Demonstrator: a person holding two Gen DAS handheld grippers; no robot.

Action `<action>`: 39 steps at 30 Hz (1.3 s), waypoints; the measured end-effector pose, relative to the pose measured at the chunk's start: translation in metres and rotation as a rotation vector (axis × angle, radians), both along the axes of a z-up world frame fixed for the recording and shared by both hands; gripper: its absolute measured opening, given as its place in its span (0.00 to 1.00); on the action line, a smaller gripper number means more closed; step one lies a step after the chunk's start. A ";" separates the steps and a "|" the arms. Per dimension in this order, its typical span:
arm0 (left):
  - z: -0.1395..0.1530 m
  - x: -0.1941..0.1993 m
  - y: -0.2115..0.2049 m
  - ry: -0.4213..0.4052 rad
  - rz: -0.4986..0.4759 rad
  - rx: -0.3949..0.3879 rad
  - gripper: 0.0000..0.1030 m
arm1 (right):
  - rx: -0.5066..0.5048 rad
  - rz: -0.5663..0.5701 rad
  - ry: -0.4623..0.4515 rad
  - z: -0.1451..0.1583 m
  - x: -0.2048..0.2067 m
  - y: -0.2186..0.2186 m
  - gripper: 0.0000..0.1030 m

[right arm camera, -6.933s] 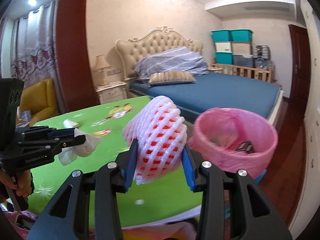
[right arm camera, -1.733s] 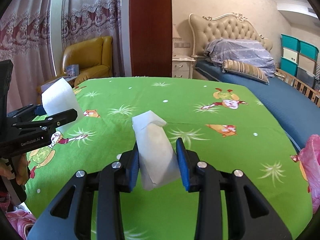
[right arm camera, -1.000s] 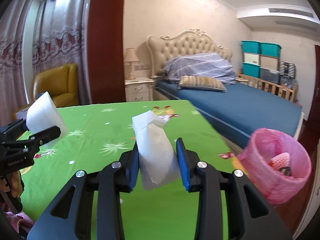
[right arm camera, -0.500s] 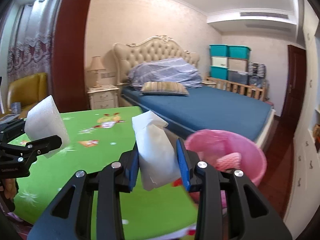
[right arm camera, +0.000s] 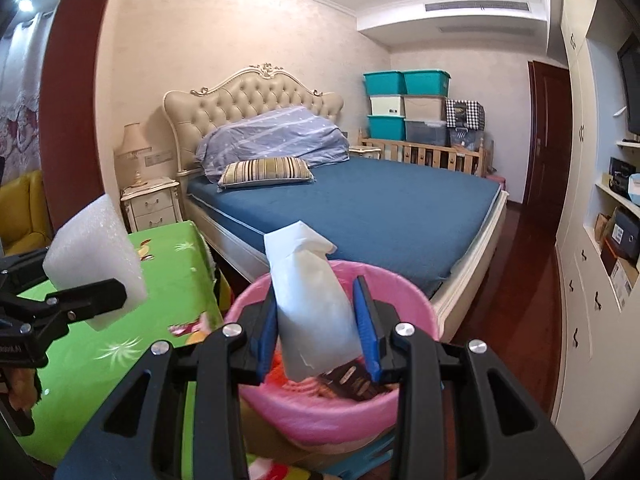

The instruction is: Collect trash

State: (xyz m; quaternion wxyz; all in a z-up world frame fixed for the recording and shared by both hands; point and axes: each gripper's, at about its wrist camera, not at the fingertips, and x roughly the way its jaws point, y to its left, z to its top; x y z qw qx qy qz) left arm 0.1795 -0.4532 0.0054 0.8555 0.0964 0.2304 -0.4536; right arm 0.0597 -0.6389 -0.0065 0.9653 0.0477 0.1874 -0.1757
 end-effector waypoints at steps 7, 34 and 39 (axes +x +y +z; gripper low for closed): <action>-0.007 0.026 -0.057 0.080 -0.017 -0.018 0.63 | 0.008 0.000 0.030 -0.005 0.027 -0.034 0.34; 0.044 0.049 0.012 -0.045 0.251 -0.121 0.93 | 0.045 0.034 -0.124 0.065 -0.015 -0.038 0.86; 0.060 0.000 0.047 -0.122 0.255 -0.158 0.93 | -0.062 -0.037 -0.091 0.071 -0.064 0.003 0.95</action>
